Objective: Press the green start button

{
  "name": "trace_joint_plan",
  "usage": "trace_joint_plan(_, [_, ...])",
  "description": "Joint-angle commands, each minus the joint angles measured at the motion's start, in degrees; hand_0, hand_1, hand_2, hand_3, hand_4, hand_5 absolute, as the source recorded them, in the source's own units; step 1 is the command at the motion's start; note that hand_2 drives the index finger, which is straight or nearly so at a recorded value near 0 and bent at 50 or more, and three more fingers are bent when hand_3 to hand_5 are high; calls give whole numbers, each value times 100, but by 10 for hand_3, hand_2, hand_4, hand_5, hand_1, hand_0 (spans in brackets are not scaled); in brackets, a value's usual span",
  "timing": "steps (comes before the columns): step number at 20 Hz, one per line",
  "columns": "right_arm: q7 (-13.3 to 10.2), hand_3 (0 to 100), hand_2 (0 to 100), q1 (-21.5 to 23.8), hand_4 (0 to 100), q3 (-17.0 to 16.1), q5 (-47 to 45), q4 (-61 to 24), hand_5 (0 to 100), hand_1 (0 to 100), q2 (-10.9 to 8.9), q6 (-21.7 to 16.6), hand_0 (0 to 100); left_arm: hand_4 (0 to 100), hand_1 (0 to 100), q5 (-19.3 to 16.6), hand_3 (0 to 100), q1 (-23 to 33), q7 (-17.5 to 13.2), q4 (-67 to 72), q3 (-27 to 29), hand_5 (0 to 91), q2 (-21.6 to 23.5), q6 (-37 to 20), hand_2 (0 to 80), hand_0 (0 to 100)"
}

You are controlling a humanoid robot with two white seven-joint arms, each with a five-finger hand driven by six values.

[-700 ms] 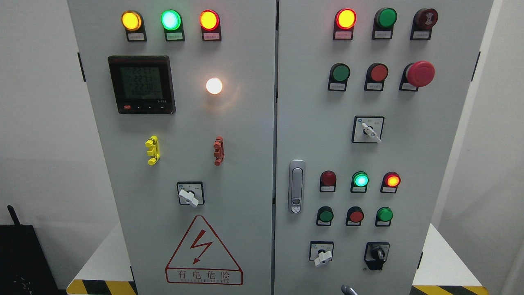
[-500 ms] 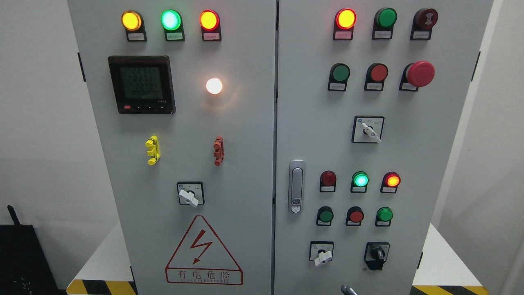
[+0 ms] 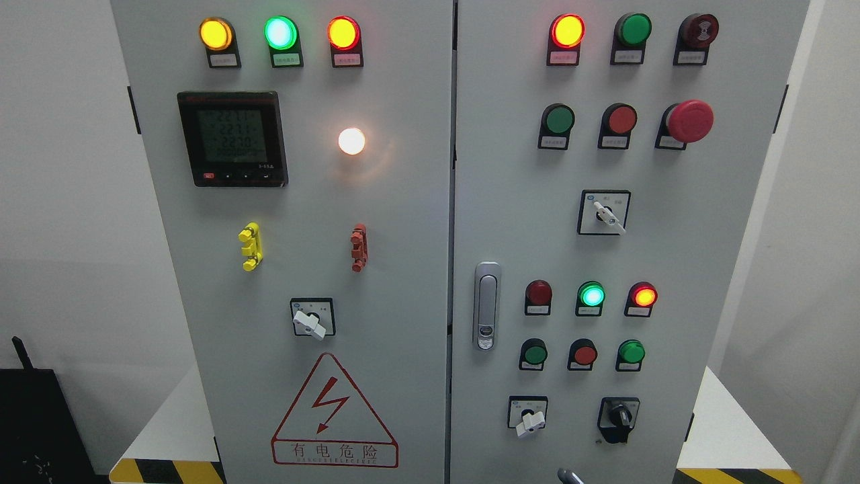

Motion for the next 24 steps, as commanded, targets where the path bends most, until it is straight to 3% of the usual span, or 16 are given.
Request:
trace_joint_plan(1, [-12,0,0,-116,0,-49,375,-8,0,267,-7,-52,0,0,556,0,0,0,0,0,0,0,0,2,0,120])
trace_joint_plan(4, [-47,40,0,-301,0,-111,673,-8,0,297,2,-61,20,0,556,0,0,0,0,8,0,0,0,2,0,120])
trace_joint_plan(8, [-100,191,0,-512,142,-242,1428,27,0,308,-7,-113,89,0,556,0,0,0,0,0,0,0,0,2,0,120])
trace_joint_plan(11, [-266,288,0,-653,221,-453,2236,79,0,316,2,-306,139,0,556,0,0,0,0,8,0,0,0,2,0,120])
trace_joint_plan(16, [-504,438,0,-714,391,-647,3265,88,201,298,2,-579,194,0,556,0,0,0,0,0,0,0,0,2,0,120])
trace_joint_plan(19, [-627,545,0,-785,528,-682,3863,71,383,281,2,-588,286,0,556,0,0,0,0,0,0,0,0,2,0,120])
trace_joint_plan(24, [-899,581,0,-1022,598,-726,5040,80,537,283,11,-667,441,0,556,0,0,0,0,0,0,0,0,2,0,120])
